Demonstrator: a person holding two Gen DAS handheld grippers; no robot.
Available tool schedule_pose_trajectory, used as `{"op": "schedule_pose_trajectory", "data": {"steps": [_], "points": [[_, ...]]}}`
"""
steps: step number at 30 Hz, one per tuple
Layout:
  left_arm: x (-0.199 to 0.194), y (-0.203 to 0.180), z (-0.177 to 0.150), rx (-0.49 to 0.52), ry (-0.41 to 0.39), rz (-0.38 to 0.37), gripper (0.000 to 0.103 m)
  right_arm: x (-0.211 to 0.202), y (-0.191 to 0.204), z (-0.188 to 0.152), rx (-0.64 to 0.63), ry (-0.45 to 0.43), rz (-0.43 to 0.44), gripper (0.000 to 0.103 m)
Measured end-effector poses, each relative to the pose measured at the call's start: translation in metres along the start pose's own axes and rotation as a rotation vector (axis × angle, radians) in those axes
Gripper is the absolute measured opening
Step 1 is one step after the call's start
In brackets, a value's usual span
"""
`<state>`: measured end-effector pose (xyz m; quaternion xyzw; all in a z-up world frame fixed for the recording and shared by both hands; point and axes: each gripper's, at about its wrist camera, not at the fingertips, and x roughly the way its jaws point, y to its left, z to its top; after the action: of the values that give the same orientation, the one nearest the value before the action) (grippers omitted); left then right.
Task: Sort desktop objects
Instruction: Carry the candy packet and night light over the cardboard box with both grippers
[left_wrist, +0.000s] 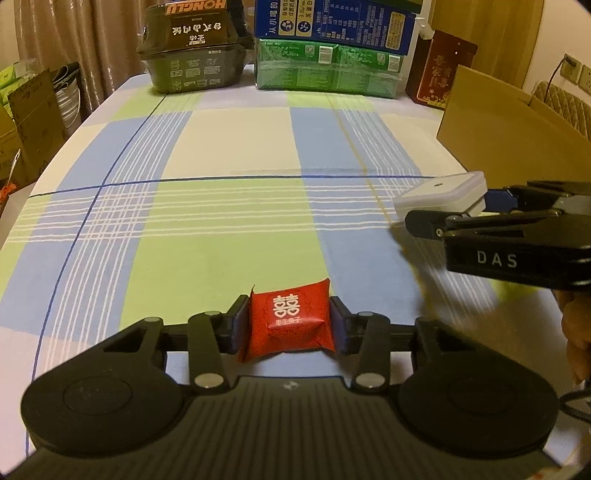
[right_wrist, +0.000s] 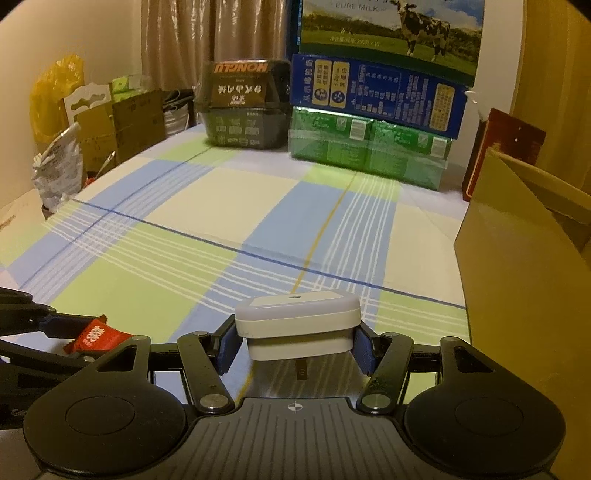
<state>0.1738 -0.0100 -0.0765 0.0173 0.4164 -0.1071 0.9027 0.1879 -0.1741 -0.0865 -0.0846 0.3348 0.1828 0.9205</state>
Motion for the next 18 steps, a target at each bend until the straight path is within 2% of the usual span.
{"op": "schedule_pose_trajectory", "data": {"steps": [11,18], "points": [[-0.023,-0.019,0.010,0.023,-0.053,-0.036,0.039,-0.050,-0.007,0.004,0.040,-0.072,-0.021,0.058],[-0.058,-0.049,0.012,0.013,-0.090,-0.068,0.039,-0.098,-0.017,0.003,0.072,-0.092,-0.047,0.058]]}}
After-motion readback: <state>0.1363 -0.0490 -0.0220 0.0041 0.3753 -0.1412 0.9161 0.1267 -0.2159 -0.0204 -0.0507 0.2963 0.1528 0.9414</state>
